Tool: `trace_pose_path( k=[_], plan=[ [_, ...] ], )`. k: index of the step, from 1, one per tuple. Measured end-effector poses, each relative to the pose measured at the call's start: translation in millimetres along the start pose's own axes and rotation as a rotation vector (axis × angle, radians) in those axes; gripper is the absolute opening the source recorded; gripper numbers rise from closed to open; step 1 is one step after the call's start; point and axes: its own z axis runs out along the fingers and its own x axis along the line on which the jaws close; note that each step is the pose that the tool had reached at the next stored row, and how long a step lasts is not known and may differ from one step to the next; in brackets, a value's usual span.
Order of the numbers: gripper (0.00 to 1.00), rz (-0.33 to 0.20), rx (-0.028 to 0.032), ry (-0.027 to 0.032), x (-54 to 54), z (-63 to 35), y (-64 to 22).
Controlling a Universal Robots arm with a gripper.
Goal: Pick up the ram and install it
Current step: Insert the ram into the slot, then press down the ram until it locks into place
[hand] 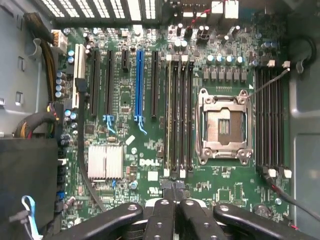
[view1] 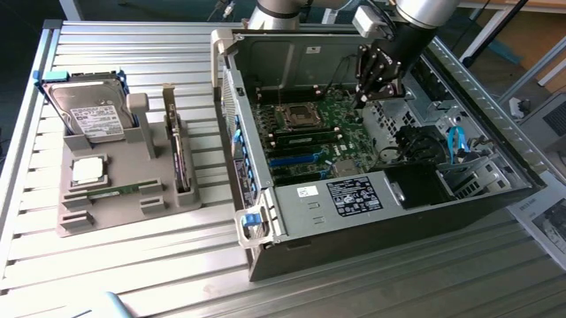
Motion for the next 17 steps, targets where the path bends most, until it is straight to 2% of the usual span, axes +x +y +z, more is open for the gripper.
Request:
trace_pose_path(
  k=[3,4,5,7,8,9,14,17],
  plan=[
    [0.10,0.000,-0.0001,0.0001,0.1,0.0,0.0],
    [0.10,0.000,0.0152,0.0005,0.1,0.1,0.1],
    [0.10,0.000,0.0427,0.0018,0.1,0.5,0.6],
    [0.10,0.000,0.0761,0.0038,0.1,0.7,1.1],
    [0.10,0.000,0.0904,0.0047,0.1,0.9,1.3],
    [0.10,0.000,0.1006,0.0053,0.1,1.0,1.4],
    [0.10,0.000,0.1006,0.0053,0.0,1.7,2.2],
    [0.10,0.000,0.1006,0.0052,-0.7,8.2,14.4]
  ],
)
